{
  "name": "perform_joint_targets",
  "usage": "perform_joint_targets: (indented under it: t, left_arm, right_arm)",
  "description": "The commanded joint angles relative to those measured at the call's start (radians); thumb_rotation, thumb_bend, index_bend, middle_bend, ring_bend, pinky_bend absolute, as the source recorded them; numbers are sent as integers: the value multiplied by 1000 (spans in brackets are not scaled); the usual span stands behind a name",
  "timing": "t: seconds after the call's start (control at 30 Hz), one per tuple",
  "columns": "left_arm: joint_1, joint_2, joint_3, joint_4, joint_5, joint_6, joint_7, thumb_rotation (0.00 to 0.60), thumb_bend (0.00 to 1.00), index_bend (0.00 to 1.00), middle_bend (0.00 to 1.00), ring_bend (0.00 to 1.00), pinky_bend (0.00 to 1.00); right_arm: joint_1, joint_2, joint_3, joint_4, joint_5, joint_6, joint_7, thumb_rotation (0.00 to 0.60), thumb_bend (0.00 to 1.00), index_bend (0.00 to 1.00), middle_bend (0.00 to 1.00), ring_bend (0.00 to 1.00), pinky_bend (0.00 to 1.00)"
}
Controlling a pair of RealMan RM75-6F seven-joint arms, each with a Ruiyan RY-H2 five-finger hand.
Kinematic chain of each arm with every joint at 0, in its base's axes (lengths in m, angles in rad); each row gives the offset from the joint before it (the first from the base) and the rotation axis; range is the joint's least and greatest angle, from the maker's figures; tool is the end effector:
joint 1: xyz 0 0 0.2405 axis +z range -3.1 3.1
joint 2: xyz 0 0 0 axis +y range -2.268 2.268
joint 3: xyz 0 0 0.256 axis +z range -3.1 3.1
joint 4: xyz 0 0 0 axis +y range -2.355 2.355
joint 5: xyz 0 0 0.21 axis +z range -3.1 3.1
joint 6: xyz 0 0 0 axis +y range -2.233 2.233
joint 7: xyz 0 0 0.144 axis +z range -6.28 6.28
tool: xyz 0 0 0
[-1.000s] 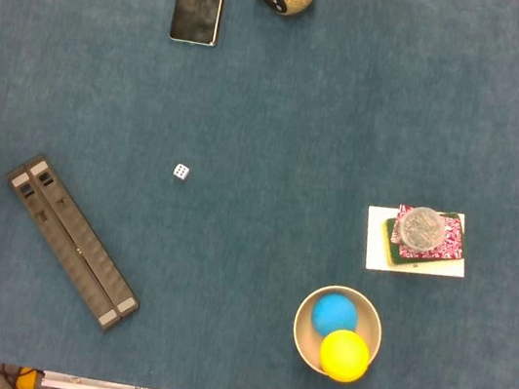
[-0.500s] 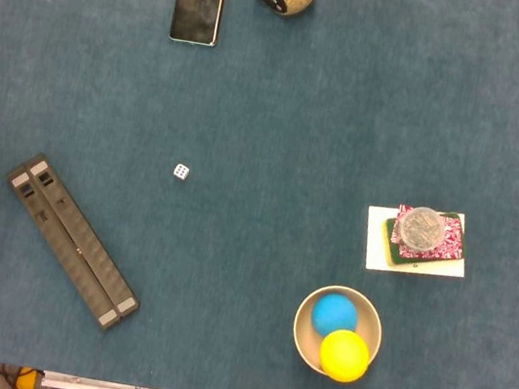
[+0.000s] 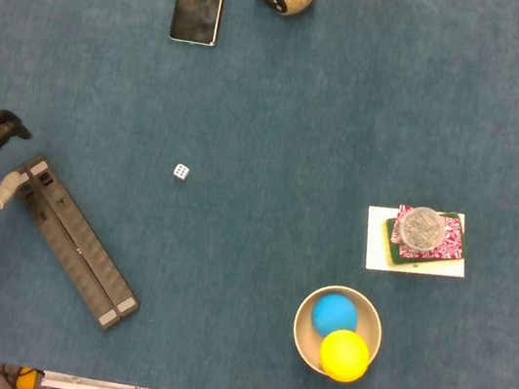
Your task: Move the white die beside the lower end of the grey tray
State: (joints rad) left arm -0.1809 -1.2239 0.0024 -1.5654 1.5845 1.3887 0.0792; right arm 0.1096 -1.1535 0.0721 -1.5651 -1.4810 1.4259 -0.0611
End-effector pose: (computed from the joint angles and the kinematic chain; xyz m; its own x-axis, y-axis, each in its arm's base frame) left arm -0.2899 0.1964 0.1050 0.4406 0.1042 0.8916 0.8886 -0.1912 -0.4168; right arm -0.3167 -0.1940 0.1489 0.4582 -0.0275 0.8884 -0.8889 -0.0120 0.4580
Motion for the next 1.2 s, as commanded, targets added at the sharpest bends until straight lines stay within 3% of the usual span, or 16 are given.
perform_joint_targets:
  t: [0.03, 0.33, 0.57, 0.77, 1.0, 1.2]
  left_arm:
    - [-24, -12, 4, -3, 20, -27, 5, 600, 343, 316, 293, 248, 484]
    - [-116, -43, 8, -33, 49, -147, -5, 600, 342, 313, 281, 257, 472]
    - [-182, -84, -1, -22, 20, -244, -54, 600, 342, 311, 242, 262, 434]
    - [-211, -128, -10, -48, -24, -292, -15, 600, 342, 315, 224, 257, 397]
    - [-238, -185, -32, -51, -127, -350, 85, 600, 342, 316, 157, 149, 335]
    - [-265, -234, -53, -10, -195, -379, 157, 600, 342, 317, 19, 2, 156]
  right_arm:
    - [18, 6, 10, -10, -7, -13, -8, 600, 0, 545, 368, 345, 491]
    - [85, 36, 51, -74, -17, -52, -55, 600, 0, 545, 368, 345, 491]
    - [111, 63, 73, -108, 1, -65, -82, 600, 0, 545, 368, 345, 491]
    - [116, 87, 80, -131, 13, -63, -86, 600, 0, 545, 368, 345, 491]
    - [111, 107, 78, -143, 21, -54, -86, 600, 0, 545, 368, 345, 491]
    - [108, 114, 75, -141, 26, -46, -79, 600, 0, 545, 368, 345, 491]
